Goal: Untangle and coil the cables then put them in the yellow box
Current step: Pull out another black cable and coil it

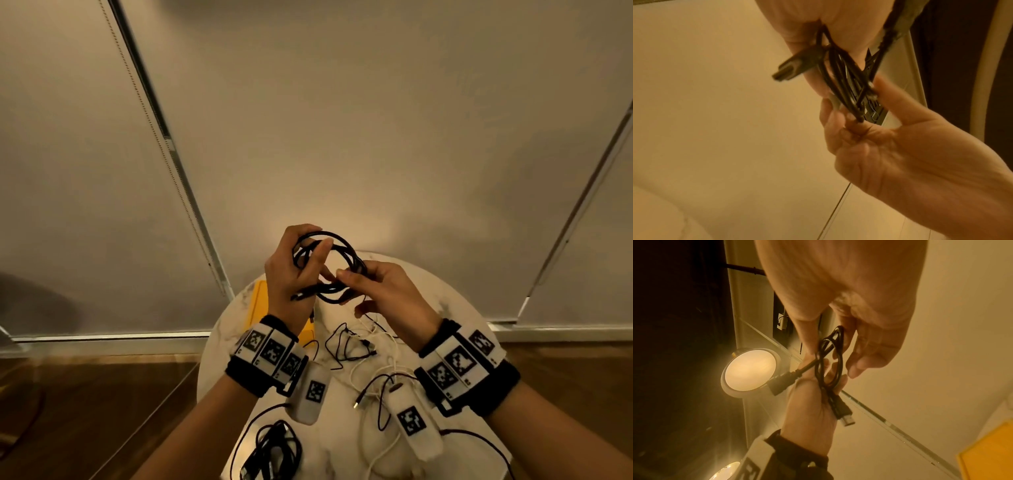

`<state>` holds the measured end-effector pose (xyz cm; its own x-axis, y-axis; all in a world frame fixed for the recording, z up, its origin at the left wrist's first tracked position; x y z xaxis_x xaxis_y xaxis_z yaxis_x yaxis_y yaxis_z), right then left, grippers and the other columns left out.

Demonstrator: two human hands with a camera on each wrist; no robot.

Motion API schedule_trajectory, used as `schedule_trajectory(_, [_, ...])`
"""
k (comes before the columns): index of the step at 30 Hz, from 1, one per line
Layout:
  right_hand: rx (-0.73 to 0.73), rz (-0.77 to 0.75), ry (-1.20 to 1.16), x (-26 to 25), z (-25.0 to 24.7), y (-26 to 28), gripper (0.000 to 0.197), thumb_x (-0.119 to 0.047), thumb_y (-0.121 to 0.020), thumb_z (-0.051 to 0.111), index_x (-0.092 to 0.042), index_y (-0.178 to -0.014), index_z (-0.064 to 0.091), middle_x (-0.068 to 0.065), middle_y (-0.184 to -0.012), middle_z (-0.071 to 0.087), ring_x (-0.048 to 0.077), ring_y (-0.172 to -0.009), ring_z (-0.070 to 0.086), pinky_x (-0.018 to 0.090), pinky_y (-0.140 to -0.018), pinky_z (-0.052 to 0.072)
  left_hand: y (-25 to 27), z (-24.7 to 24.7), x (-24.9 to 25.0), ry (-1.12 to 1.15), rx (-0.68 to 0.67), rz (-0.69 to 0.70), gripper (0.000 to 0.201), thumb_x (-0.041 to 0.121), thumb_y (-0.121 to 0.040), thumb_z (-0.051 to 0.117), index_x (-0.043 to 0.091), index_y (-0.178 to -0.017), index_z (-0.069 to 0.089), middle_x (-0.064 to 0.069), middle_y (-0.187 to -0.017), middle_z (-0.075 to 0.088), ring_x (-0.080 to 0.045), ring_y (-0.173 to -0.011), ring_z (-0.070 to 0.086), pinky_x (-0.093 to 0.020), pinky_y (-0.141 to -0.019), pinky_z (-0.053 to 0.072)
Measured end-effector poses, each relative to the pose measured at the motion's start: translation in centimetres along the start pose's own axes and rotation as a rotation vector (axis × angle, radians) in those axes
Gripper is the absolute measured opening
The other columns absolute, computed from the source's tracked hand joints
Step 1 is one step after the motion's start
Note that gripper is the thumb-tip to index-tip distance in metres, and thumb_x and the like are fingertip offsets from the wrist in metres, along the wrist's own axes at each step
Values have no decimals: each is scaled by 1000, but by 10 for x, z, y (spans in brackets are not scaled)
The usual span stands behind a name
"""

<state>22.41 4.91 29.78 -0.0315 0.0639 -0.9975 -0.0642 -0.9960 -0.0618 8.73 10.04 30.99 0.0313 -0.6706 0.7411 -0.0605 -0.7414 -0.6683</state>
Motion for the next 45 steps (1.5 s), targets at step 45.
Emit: schedule_trajectory(45, [-37, 199, -49, 91, 19, 19, 21, -8, -87, 65, -3, -108, 61, 9, -72, 68, 28, -56, 56, 30, -48, 40, 73, -22, -57, 256, -182, -822, 8, 15, -93, 60, 12, -100, 59, -6, -90, 63, -19, -70, 66, -33, -55, 54])
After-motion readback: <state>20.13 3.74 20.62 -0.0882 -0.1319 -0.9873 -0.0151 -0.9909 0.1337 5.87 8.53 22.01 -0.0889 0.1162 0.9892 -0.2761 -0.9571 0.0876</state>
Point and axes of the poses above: each hand's wrist, its own y-axis away from the middle knuckle, its own z-axis out of the palm, x = y × z, the point moved 2 cm from there along -y, towards the middle knuckle
